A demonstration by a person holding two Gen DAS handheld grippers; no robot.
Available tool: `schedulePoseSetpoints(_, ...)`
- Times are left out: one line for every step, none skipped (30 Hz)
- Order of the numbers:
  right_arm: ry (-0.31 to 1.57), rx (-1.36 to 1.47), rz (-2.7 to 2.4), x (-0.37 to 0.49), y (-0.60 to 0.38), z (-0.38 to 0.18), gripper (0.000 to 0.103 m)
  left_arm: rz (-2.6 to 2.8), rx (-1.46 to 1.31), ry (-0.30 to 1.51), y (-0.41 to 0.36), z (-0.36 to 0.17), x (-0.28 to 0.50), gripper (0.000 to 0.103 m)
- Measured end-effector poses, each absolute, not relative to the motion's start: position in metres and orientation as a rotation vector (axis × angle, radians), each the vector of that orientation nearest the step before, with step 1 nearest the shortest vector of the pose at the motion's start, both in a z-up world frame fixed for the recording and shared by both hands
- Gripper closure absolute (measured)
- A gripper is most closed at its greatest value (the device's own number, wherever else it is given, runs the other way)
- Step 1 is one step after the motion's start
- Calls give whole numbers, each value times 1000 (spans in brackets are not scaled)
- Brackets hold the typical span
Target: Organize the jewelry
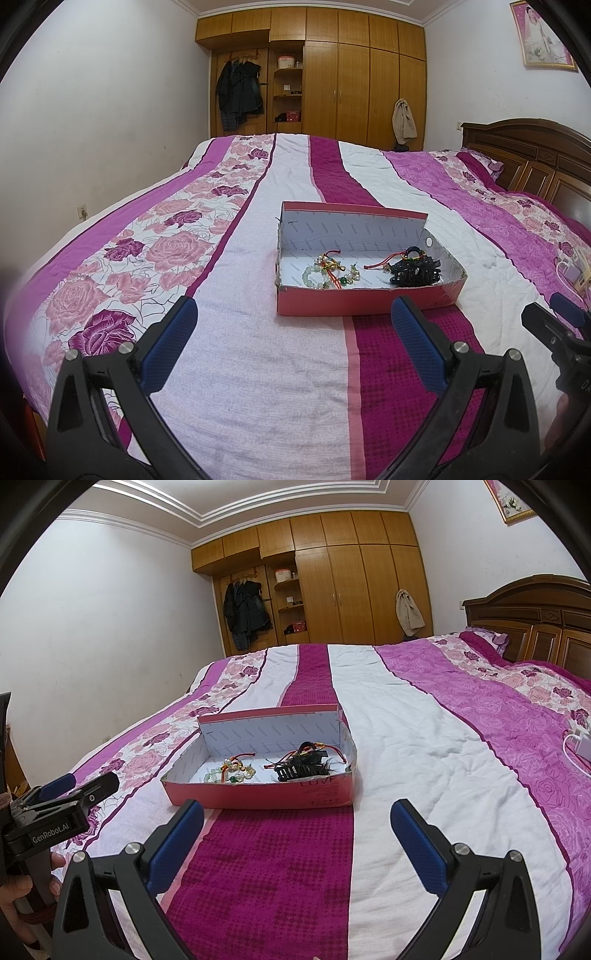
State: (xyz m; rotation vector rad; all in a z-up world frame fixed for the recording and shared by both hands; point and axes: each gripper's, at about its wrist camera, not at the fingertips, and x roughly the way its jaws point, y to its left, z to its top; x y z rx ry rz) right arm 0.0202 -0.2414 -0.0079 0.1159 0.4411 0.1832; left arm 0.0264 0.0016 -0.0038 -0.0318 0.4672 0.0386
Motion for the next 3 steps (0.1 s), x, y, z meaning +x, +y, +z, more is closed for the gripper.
schedulePoseSetpoints(441,114,183,20,-241,-8,0,38,-32,467,2,-4,26,5)
schedulePoseSetpoints(441,114,183,20,-241,-8,0,38,-32,468,1,-4,26,5)
schedulePoseSetpoints(441,115,183,20,-241,-8,0,38,-32,468,1,-4,26,5)
